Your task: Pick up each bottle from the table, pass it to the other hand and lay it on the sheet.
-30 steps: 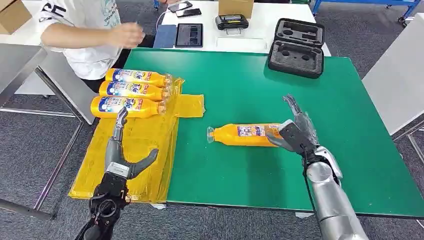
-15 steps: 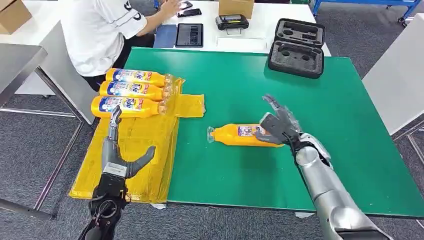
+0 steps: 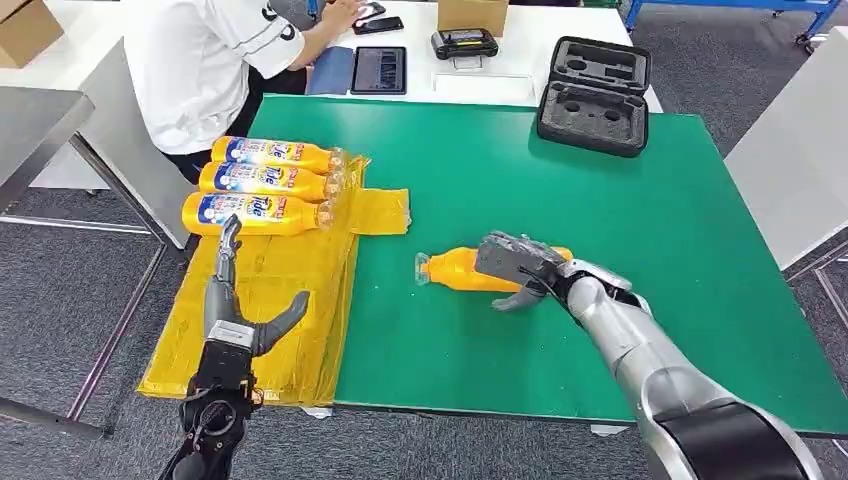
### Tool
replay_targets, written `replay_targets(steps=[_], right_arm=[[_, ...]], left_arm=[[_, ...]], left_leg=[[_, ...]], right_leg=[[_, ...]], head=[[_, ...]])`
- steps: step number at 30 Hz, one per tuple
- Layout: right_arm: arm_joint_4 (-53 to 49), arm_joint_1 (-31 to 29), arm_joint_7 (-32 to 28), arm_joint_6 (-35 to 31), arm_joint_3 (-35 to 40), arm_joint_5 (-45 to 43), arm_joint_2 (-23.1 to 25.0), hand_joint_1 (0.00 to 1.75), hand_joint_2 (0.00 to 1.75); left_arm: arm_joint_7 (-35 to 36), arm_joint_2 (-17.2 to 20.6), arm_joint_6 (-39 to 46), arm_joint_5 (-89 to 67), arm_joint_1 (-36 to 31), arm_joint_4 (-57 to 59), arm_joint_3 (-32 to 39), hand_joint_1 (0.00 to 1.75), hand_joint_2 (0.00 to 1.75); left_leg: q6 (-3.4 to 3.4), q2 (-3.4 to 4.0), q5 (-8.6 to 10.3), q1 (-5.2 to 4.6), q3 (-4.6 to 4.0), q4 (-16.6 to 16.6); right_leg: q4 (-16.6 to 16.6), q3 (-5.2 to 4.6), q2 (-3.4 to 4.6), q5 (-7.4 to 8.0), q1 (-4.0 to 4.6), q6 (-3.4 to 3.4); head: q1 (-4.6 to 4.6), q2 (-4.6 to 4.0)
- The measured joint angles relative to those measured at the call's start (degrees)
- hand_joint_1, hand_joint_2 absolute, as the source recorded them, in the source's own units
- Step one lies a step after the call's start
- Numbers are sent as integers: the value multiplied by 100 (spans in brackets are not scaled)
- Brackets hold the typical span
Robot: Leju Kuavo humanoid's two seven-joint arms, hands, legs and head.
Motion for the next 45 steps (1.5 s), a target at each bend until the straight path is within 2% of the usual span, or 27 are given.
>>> replay_targets(steps=[14,31,44,45], right_arm=[[221,-413,98,-44,162,-83,-168,0,175],[450,-438,452,361,376,-116,-267,0,175],[548,-420,629,350,435,-217,-383,0,175],[559,-419,647,358,435,-219,-400,12,175]], left_arm=[[26,0,70,48,33,94,9,0,175],[31,0,83,50,47,175,13,0,175],[44,0,33,72,43,304,13,0,175],[44,0,13,74,38,319,13,0,175]], left_leg=[[0,0,-1,0,0,1],[0,0,0,0,0,1],[0,0,0,0,1,1],[0,0,0,0,1,1]], right_leg=[[0,-1,0,0,0,0],[-1,-1,0,0,0,0],[-1,-1,0,0,1,0],[-1,-1,0,0,0,0]], head=[[-2,0],[-2,0],[-2,0],[-2,0]])
